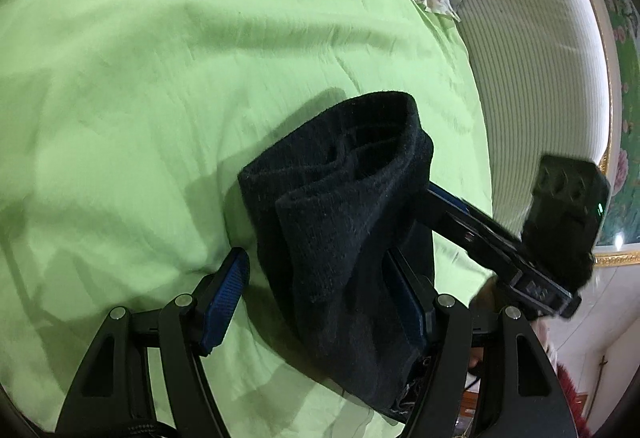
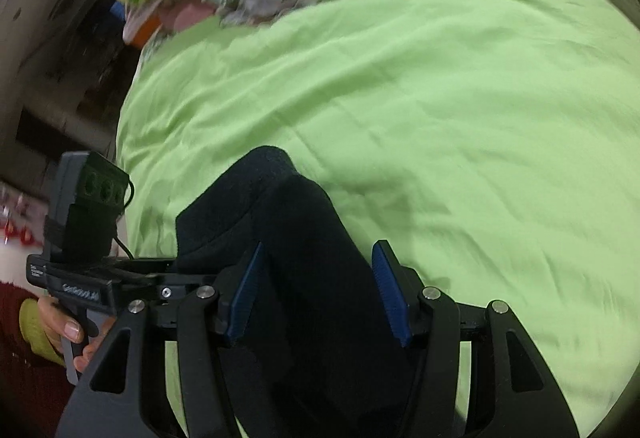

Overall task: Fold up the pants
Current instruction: 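Grasp the folded end of the pants with both grippers and lift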

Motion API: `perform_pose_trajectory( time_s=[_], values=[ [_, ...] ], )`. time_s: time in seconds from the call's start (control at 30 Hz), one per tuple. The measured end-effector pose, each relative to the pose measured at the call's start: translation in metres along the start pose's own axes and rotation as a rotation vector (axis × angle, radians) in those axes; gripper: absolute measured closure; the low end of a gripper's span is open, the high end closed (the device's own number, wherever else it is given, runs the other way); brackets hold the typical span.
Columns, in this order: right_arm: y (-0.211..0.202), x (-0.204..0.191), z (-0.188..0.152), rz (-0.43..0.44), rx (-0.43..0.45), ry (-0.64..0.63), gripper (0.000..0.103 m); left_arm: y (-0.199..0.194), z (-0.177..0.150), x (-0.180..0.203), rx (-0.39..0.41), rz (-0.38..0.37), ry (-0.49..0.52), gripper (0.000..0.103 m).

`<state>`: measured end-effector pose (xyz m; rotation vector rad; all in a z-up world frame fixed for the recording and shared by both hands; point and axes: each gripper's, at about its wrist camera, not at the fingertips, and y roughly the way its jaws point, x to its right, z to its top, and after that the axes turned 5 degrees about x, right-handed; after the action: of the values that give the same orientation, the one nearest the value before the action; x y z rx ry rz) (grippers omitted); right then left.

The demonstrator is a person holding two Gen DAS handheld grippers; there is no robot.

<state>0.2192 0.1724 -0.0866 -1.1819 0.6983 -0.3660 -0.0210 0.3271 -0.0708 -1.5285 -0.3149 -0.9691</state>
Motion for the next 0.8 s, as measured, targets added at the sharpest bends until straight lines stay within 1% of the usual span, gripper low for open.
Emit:
perform_pose_trajectory(
  time_s=[0.1,0.17,0.2,0.23,0.27,0.3,0.33,0.37,0.5,0.63,0.8],
  values=[
    [0.014,0.003,0.008,0.046,-0.055,-0.011,0.047,0.000,0.000,0.001,0.005,0.000,0.013,0.035],
    [0.018,0.002,0.010,0.056,-0.075,-0.025,0.055,0.001,0.000,0.004,0.010,0.000,0.023,0.035],
    [0.019,0.002,0.011,0.056,-0.079,-0.031,0.062,0.001,0.000,0.004,0.014,0.000,0.028,0.037],
    [0.018,0.001,0.012,0.060,-0.076,-0.037,0.066,0.001,0.000,0.005,0.018,0.001,0.031,0.039],
    [0.017,0.000,0.011,0.062,-0.074,-0.041,0.068,0.002,0.002,0.006,0.022,0.003,0.036,0.045],
    [0.016,0.000,0.011,0.064,-0.073,-0.045,0.071,0.003,0.002,0.006,0.028,0.009,0.038,0.056],
    [0.014,-0.001,0.010,0.068,-0.070,-0.047,0.074,0.002,0.003,0.005,0.040,0.017,0.039,0.062],
    [0.011,-0.001,0.010,0.071,-0.066,-0.048,0.074,0.001,0.004,0.005,0.050,0.015,0.040,0.067],
    [-0.004,-0.002,0.008,0.083,-0.032,-0.028,0.076,-0.003,0.003,0.015,0.057,-0.013,0.070,0.073],
    [-0.030,-0.001,0.002,0.099,0.037,0.009,0.077,-0.015,0.000,0.041,0.069,-0.052,0.127,0.075],
    [-0.071,-0.002,-0.010,0.093,0.121,0.033,0.077,-0.026,-0.006,0.080,0.068,-0.100,0.208,0.075]
  ],
)
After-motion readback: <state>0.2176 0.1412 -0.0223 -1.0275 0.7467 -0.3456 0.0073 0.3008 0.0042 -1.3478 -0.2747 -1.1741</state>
